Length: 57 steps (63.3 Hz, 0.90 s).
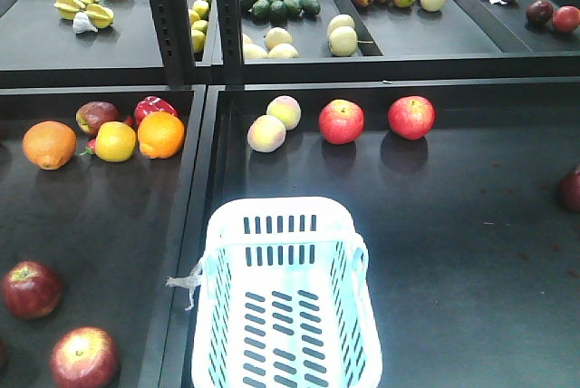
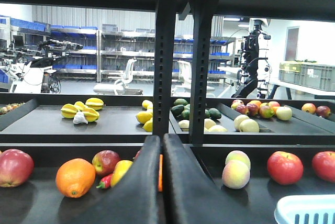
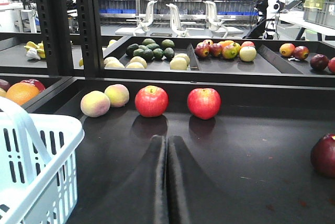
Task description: Pick three apples into basket with both arms
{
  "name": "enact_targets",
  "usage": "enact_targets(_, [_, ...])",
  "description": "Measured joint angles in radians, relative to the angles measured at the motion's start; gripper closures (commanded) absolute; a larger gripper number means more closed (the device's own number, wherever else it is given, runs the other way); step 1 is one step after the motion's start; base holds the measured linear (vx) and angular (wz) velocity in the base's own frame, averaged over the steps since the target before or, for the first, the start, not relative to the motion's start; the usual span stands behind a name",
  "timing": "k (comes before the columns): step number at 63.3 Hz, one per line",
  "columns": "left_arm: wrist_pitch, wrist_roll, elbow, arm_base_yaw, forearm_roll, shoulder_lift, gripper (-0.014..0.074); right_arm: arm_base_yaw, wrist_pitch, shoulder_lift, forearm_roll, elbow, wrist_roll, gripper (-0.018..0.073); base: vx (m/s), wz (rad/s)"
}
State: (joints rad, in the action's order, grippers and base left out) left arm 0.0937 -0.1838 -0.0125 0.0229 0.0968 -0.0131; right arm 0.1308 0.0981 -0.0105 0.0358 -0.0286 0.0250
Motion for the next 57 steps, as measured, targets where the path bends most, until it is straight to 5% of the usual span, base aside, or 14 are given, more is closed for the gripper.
enact_targets(20, [-0.300,0.008,0.371,0.000,0.000,0.208,0.0603,0.000,0.000,0.000,0.000,0.000,0.000,0.0568,0.00,0.00])
enact_targets(38, [-0.677,0.177,0.751,0.000,-0.005,0.521,0.0603,0.000,0.000,0.000,0.000,0.000,0.000,0.0568,0.00,0.00])
enact_targets(57, [-0.706,0.205,0.814,0.000,-0.007,0.609,0.0591,0.000,0.000,0.000,0.000,0.000,0.000,0.0568,0.00,0.00])
